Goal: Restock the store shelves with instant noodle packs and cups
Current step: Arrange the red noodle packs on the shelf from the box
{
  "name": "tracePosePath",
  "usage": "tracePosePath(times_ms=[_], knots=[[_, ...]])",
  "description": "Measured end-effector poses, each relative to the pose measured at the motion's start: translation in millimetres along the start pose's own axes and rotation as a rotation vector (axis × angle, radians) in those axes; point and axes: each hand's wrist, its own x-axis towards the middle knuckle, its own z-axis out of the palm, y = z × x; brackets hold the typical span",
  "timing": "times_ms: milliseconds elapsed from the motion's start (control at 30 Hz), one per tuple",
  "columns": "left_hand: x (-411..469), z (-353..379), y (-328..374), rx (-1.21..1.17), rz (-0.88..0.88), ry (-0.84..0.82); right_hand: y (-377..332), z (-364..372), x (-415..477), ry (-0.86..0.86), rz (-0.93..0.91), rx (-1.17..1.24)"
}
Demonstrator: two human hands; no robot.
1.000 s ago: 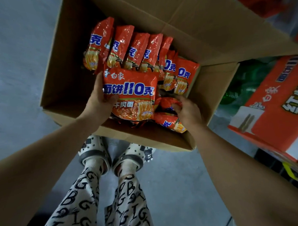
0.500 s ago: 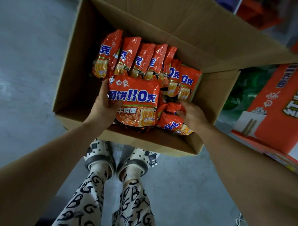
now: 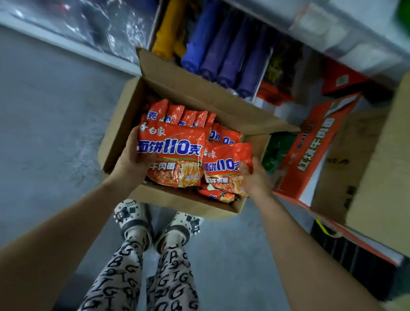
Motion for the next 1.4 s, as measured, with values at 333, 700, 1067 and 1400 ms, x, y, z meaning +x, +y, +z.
tracePosePath(times_ms=[333, 700, 1067, 1400], knots=[[-101, -51, 115, -0.092, 0.187, -0.008, -87, -72, -148, 0.094, -0.294, 0.385], [-207, -91, 288, -0.082, 0.477, -0.043, -175, -213, -297, 0.256, -0.682, 0.513], [-295, -97, 452, -0.060, 0.830, -0.024, -239, -355, -398, 0.406, -0.977, 0.482], [-365, -106, 550, -0.051, 1.045, 0.002, -282, -432, -453, 0.544, -1.176, 0.490]])
